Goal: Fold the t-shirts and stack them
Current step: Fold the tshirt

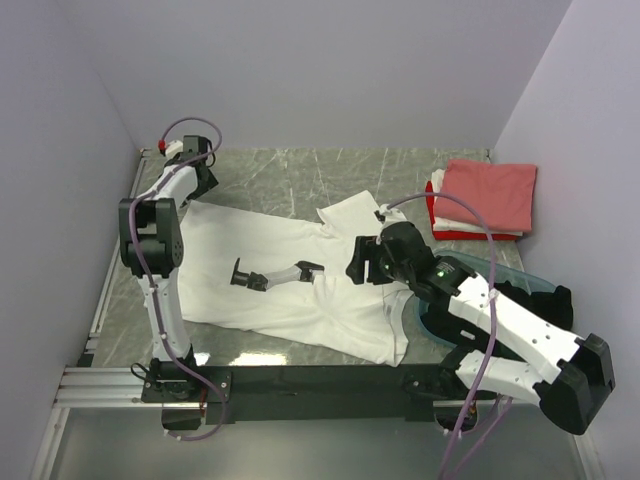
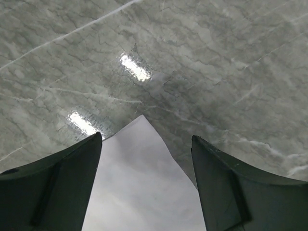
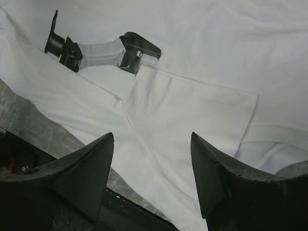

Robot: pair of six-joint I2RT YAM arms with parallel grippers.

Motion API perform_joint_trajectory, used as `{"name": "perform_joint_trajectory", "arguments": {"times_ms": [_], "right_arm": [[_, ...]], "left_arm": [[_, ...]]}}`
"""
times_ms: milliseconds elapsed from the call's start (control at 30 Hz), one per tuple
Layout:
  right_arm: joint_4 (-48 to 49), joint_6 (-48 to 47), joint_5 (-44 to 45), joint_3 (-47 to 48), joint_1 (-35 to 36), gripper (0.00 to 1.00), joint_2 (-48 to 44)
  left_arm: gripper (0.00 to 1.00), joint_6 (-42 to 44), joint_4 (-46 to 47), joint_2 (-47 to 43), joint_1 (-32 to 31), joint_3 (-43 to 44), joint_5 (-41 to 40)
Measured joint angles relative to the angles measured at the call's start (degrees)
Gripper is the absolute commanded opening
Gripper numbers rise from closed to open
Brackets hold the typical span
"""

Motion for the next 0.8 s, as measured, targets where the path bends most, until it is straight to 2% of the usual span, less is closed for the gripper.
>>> {"name": "perform_joint_trajectory", "arguments": {"times_ms": [333,667,800], "right_arm": [[0.6,-0.8,-1.6,-0.7,-1.0,0.72,-1.6],[1.3,-0.9,-2.0,-1.2,-2.2,0.72,-1.3],[2.2,-1.4,-2.6,-1.0,-3.3,0.72,1.1]], "left_arm": [[0.61,1.2,-1.2,5.3,0.0,2.5,0.0],[0.39,1.7,-1.0,5.7,1.2,2.8,0.3],[0.35,1.7,-1.0,5.7,1.6,2.8,0.3]]}}
